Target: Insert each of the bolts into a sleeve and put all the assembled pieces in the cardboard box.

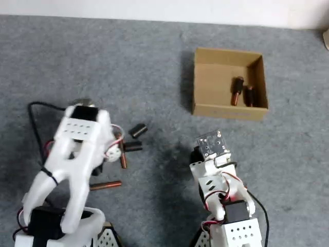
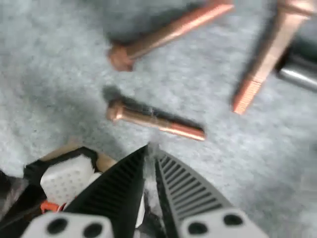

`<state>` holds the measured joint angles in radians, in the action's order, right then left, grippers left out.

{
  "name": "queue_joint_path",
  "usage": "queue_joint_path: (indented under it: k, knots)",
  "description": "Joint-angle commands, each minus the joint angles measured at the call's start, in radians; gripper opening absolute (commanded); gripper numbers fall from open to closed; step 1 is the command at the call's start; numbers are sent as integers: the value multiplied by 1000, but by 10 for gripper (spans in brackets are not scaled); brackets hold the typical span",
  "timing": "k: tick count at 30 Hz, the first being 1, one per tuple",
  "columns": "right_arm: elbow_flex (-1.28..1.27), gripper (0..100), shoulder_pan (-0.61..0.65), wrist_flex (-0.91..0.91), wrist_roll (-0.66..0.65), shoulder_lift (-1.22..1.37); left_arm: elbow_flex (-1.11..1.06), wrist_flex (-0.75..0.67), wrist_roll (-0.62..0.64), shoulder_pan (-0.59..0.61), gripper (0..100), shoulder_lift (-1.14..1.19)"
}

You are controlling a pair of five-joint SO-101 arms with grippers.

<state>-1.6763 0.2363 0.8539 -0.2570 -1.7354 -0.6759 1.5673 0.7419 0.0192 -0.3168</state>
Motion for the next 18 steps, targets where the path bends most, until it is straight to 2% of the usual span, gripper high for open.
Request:
queue_joint_path:
  k: [1,9,18]
  knots:
    - [-59,5,-12,-36,2,4,-59,-55,8,54,11,-7]
    - [-59,5,-12,-36,2,4,-209,-259,8,51,11,-7]
    - [-59,5,-12,-36,2,4,-219,-262,9,50,11,-7]
